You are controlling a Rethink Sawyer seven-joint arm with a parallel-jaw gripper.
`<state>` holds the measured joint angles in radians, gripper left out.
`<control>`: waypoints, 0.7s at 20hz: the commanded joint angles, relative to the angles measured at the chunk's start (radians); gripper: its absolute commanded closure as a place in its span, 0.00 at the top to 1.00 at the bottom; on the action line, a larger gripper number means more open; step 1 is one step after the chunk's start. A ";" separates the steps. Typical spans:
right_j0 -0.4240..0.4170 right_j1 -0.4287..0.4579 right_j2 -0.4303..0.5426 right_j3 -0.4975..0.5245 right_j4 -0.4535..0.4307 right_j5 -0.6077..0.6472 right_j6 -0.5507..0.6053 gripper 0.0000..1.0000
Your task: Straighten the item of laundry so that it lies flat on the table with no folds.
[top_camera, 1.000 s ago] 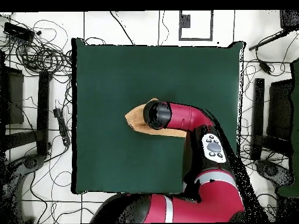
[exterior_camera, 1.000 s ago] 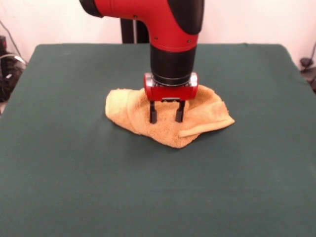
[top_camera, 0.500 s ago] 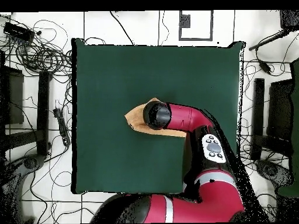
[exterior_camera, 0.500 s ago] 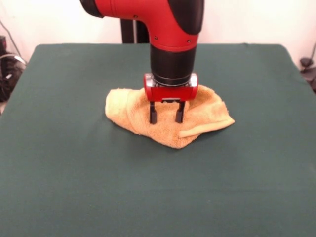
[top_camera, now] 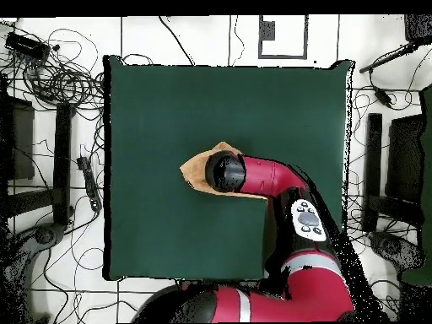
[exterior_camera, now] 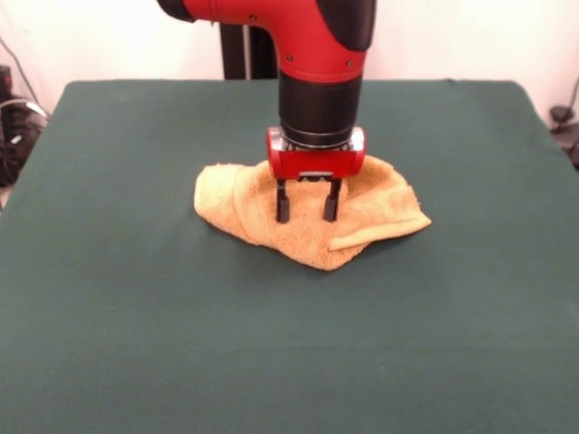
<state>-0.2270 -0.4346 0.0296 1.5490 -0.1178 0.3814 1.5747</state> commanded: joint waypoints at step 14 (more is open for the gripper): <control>0.029 0.006 0.044 0.297 -0.020 -0.129 0.180 1.00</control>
<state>-0.2268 -0.4952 0.0295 1.6880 -0.1173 0.3007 1.5747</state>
